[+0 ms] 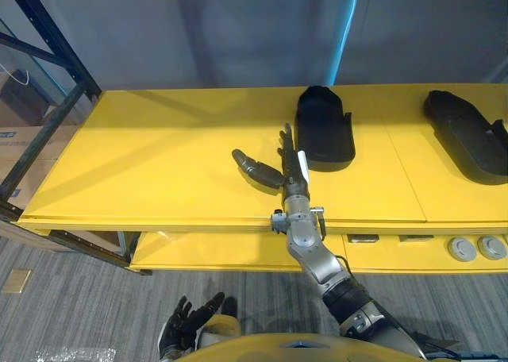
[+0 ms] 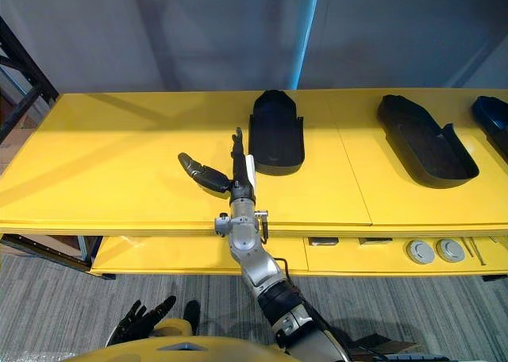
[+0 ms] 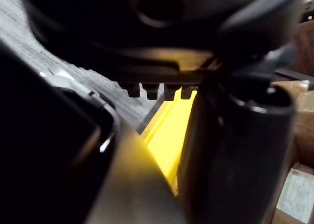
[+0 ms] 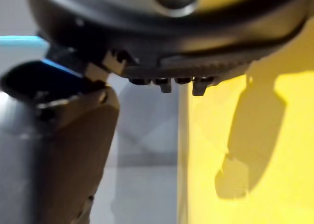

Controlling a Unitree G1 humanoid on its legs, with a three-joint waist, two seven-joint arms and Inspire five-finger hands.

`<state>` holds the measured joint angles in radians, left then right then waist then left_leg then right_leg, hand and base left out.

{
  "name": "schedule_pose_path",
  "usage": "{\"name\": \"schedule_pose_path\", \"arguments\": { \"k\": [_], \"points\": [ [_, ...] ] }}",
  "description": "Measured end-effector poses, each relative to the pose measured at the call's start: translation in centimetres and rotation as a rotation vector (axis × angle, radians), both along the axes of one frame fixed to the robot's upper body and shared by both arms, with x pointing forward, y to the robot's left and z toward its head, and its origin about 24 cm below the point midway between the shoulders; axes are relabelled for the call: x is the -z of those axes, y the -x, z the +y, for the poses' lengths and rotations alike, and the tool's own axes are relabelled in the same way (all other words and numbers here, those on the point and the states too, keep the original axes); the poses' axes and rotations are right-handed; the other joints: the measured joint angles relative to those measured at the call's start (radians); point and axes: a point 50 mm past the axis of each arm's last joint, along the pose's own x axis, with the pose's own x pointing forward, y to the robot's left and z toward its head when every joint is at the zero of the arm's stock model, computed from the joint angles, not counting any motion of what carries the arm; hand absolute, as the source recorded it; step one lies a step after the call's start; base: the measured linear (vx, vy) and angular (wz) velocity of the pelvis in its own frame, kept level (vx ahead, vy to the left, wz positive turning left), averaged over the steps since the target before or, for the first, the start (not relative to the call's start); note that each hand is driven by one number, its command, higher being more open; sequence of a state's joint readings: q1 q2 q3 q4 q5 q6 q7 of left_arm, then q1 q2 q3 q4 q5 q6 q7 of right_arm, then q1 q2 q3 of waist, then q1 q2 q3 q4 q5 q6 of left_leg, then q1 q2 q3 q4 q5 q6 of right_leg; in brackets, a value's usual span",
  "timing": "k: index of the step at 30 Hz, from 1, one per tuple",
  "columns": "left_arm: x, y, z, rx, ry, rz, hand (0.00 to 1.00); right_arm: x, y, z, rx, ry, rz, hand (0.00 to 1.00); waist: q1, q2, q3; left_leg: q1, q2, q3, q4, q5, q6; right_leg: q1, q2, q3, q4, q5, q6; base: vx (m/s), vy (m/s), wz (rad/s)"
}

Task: Walk over and take three plastic housings, then place them on the shelf

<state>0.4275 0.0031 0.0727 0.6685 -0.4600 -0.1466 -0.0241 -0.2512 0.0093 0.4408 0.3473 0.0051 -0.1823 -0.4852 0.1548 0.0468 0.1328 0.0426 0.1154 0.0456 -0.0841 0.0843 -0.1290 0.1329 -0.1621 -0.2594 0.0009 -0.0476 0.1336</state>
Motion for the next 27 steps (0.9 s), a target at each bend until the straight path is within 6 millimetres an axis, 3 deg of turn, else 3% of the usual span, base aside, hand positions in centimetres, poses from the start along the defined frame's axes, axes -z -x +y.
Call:
{"name": "schedule_pose_path", "arguments": {
  "k": [14, 18, 20, 22, 24, 25, 27],
  "points": [
    [0.2, -0.2, 1.0, 0.032, -0.056, 0.047, 1.0, -0.8, 0.2, 0.7, -0.159, -0.048, -0.038, 1.0, -0.024, -0.006, 0.004, 0.0, 0.002, 0.021, 0.0, -0.007, 0.0, -0.016, 0.001, 0.027, 0.006, 0.0, 0.0, 0.0, -0.003, -0.04],
    [0.2, 0.0, 2.4, 0.004, -0.162, 0.096, 1.0, -5.0, 2.7, 1.4, -0.39, -0.262, -0.164, 1.0, -0.05, -0.04, 0.013, 0.004, 0.013, 0.051, 0.001, -0.014, -0.009, -0.029, 0.011, 0.055, -0.006, 0.005, -0.003, 0.03, -0.009, -0.22],
    [0.3, 0.3, 2.8, -0.048, -0.186, 0.125, 1.0, -7.5, 3.9, 0.8, -0.471, -0.34, -0.262, 1.0, -0.057, -0.053, 0.012, 0.021, 0.016, 0.077, 0.001, -0.023, -0.007, -0.028, 0.012, 0.077, -0.005, 0.005, -0.005, 0.05, -0.004, -0.33],
    [0.4, 0.5, 3.2, -0.115, -0.208, 0.151, 1.0, -10.5, 5.2, -1.2, -0.507, -0.438, -0.397, 1.0, -0.082, -0.069, 0.004, 0.038, 0.015, 0.101, 0.001, -0.036, -0.004, -0.027, 0.01, 0.096, -0.002, 0.005, -0.005, 0.03, 0.013, -0.29],
    [0.5, 0.3, 3.5, -0.145, -0.224, 0.163, 1.0, -11.7, 5.6, -3.1, -0.479, -0.479, -0.472, 1.0, -0.099, -0.081, -0.001, 0.039, 0.013, 0.115, 0.015, -0.049, -0.002, -0.027, 0.007, 0.106, -0.001, 0.005, -0.004, 0.01, 0.024, -0.25],
    [0.5, 0.4, 3.8, -0.169, -0.235, 0.178, 1.0, -12.1, 5.9, -5.1, -0.411, -0.503, -0.515, 1.0, -0.117, -0.093, -0.008, 0.04, 0.013, 0.128, 0.031, -0.063, -0.002, -0.028, 0.006, 0.12, -0.001, 0.005, -0.004, 0.0, 0.031, -0.32],
    [0.7, 0.4, 3.8, -0.184, -0.243, 0.197, 1.0, -11.7, 6.1, -7.0, -0.318, -0.501, -0.519, 1.0, -0.132, -0.099, -0.012, 0.051, 0.014, 0.145, 0.032, -0.068, -0.002, -0.029, 0.006, 0.137, -0.001, 0.005, -0.004, 0.0, 0.022, -0.32]
  ]
}}
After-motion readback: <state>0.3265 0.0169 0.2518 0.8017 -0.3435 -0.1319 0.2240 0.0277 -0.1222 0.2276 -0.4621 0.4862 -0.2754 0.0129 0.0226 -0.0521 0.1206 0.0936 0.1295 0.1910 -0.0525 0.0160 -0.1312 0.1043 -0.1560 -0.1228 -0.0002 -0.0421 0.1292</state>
